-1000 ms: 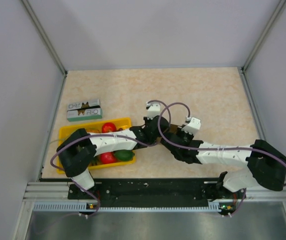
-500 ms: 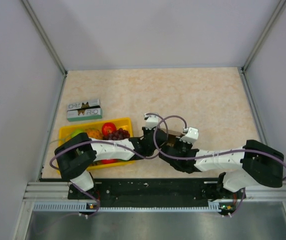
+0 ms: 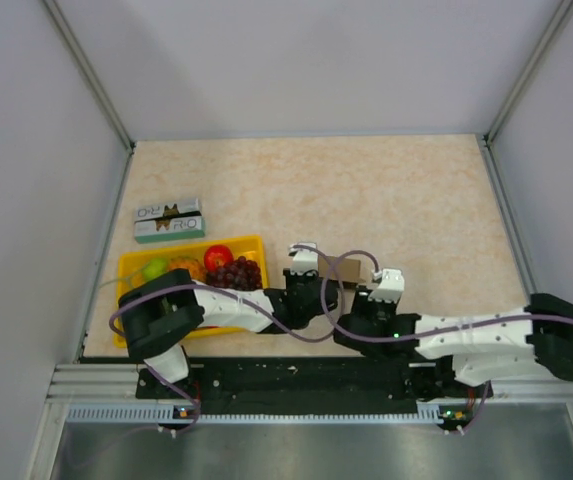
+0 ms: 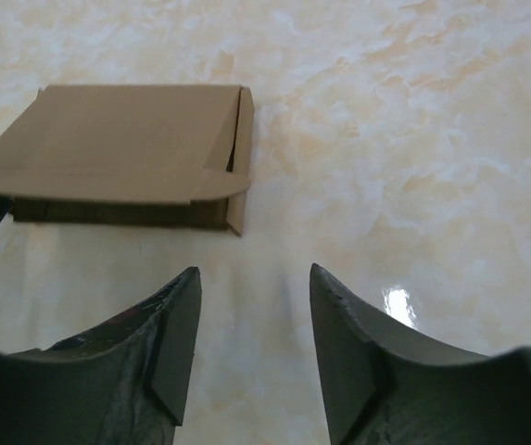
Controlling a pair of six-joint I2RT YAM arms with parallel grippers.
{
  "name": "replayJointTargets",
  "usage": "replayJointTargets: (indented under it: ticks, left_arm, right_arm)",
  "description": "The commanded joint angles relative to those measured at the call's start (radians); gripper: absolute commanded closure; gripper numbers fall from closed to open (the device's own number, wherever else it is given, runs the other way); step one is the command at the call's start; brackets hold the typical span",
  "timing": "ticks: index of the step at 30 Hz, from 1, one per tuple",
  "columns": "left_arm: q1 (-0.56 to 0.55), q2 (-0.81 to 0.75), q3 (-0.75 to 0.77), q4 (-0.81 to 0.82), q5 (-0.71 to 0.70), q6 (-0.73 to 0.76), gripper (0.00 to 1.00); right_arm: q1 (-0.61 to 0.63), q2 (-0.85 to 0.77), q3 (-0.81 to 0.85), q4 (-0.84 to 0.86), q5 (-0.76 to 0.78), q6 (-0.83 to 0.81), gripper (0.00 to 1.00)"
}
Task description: Fold the paper box
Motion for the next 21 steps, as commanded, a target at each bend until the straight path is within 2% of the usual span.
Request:
replayJointTargets:
  ticks: [1, 2, 5, 6, 8, 9, 11, 12, 13, 15, 16, 17, 19, 20, 21]
  left_arm:
    - [0.005, 0.027, -0.015, -0.039, -0.035, -0.032, 1.00]
    - [0.003, 0.027, -0.017, -0.039, -0.035, -0.035, 1.00]
    - [0.003, 0.021, -0.023, -0.039, -0.038, -0.041, 1.00]
    - [0.002, 0.020, -0.024, -0.039, -0.038, -0.043, 1.00]
    - [0.003, 0.017, -0.024, -0.039, -0.038, -0.041, 1.00]
    - [0.002, 0.018, -0.023, -0.037, -0.040, -0.041, 1.00]
    - [0.002, 0.023, -0.014, -0.036, -0.033, -0.035, 1.00]
    - [0.003, 0.024, -0.009, -0.036, -0.030, -0.024, 1.00]
    - [0.003, 0.026, -0.003, -0.036, -0.026, -0.020, 1.00]
    - [0.002, 0.031, 0.005, -0.039, -0.017, -0.012, 1.00]
    - [0.003, 0.029, 0.006, -0.042, -0.013, -0.012, 1.00]
    - [0.002, 0.031, 0.006, -0.043, -0.012, -0.012, 1.00]
    - [0.003, 0.026, 0.006, -0.045, -0.007, -0.012, 1.00]
    - [0.002, 0.026, 0.009, -0.045, -0.007, -0.012, 1.00]
    - [0.003, 0.024, 0.009, -0.052, -0.010, -0.013, 1.00]
  right_arm:
    - [0.075, -0.246, -0.101, -0.146, -0.139, -0.070, 0.48]
    - [0.082, -0.360, -0.124, -0.152, -0.227, -0.081, 0.48]
    - [0.082, -0.551, -0.195, -0.182, -0.375, -0.103, 0.47]
    - [0.079, -0.673, -0.195, -0.219, -0.391, -0.077, 0.38]
    - [0.080, -0.799, -0.166, -0.351, -0.380, 0.014, 0.37]
    - [0.079, -0.915, -0.158, -0.367, -0.366, 0.016, 0.30]
    - [0.030, -1.019, -0.151, -0.371, -0.337, 0.005, 0.25]
    - [0.001, -1.065, -0.144, -0.355, -0.334, -0.056, 0.25]
    - [-0.082, -1.123, -0.125, -0.335, -0.337, -0.110, 0.26]
    - [-0.179, -1.128, -0.088, -0.228, -0.416, -0.310, 0.28]
    - [-0.248, -1.048, -0.039, -0.191, -0.470, -0.361, 0.29]
    - [-0.373, -0.982, -0.016, -0.152, -0.625, -0.445, 0.29]
    - [-0.539, -0.807, 0.062, -0.070, -0.825, -0.497, 0.29]
    - [-0.664, -0.691, 0.075, -0.033, -0.989, -0.533, 0.30]
    - [-0.706, -0.656, 0.081, 0.022, -1.041, -0.543, 0.32]
